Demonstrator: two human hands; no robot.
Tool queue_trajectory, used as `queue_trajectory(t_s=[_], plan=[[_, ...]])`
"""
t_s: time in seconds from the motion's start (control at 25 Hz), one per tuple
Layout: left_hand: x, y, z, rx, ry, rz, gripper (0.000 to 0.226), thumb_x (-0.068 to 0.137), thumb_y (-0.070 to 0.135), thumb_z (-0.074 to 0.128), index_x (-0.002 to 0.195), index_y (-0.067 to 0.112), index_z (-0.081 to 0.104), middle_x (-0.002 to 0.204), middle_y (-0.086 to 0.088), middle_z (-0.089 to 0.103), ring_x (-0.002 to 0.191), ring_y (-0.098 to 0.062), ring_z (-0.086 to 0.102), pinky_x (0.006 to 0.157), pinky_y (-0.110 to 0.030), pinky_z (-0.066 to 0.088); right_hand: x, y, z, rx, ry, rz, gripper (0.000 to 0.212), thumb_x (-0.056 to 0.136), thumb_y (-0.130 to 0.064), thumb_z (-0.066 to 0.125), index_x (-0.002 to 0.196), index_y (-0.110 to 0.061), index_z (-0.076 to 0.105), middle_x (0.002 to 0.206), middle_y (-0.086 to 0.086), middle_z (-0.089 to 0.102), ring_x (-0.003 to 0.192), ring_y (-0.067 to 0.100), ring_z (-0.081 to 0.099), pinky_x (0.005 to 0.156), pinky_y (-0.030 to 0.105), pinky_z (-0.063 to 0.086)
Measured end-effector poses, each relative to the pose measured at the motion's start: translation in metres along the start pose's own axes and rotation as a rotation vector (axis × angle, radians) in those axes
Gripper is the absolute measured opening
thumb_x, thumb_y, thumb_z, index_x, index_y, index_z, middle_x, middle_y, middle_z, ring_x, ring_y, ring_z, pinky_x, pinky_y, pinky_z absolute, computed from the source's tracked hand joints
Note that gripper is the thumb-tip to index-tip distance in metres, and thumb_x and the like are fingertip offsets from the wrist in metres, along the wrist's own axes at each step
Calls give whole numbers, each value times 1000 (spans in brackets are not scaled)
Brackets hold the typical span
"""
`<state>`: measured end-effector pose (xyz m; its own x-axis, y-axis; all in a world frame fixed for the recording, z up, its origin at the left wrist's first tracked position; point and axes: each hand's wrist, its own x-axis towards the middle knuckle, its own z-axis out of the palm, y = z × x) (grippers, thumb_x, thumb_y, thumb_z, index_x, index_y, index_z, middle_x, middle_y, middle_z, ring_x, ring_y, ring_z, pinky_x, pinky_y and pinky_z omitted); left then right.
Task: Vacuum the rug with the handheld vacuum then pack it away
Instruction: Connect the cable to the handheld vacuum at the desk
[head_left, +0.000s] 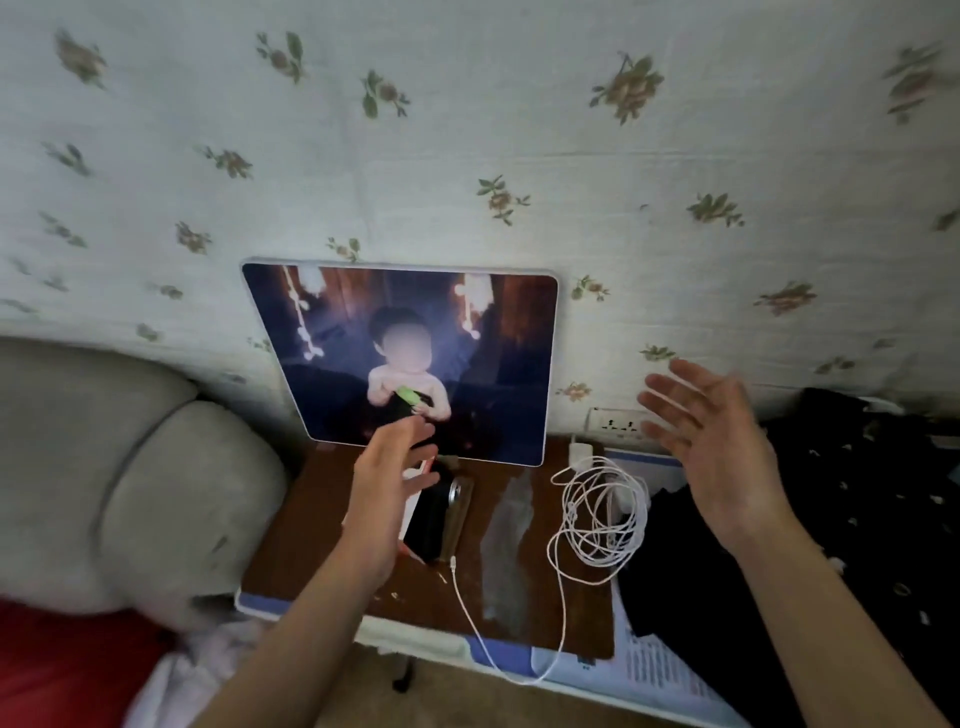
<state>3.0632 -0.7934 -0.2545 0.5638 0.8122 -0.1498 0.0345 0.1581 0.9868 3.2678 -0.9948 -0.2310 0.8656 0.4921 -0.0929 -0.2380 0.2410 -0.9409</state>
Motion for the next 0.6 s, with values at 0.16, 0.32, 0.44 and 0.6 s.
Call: queue_trajectory(t_s=[0.16, 0.32, 0.44, 0.6], plan=[[32, -21, -11, 51, 61, -58, 34, 100, 36, 40, 119, 17, 61, 119, -1, 66, 110, -16, 63, 85, -31, 51, 31, 26, 19, -34, -4, 61, 63, 97, -53, 26, 135, -11, 54, 132, 14, 63, 122, 28, 60, 104, 45, 46], [59, -45, -23, 131, 30, -126, 36, 101, 39, 37, 125, 20, 57, 119, 5, 65, 110, -12, 61, 82, -27, 49, 43, 64, 49, -98, 25, 129, 51, 106, -42, 23, 129, -13, 57, 128, 15, 64, 120, 29, 60, 99, 43, 48], [84, -72, -31, 158, 12, -205, 34, 102, 39, 36, 120, 21, 59, 117, 2, 65, 110, -14, 60, 92, -34, 48, 52, 100, 72, -167, 40, 160, 41, 105, -41, 27, 119, -22, 60, 122, 10, 67, 116, 27, 63, 95, 40, 50], [96, -114, -29, 411, -23, -283, 31, 92, 53, 36, 91, 31, 58, 98, -5, 64, 96, -23, 62, 89, -47, 50, 55, 146, 83, -176, 46, 265, 43, 106, -40, 29, 129, -15, 56, 123, 9, 66, 113, 23, 63, 94, 39, 50]])
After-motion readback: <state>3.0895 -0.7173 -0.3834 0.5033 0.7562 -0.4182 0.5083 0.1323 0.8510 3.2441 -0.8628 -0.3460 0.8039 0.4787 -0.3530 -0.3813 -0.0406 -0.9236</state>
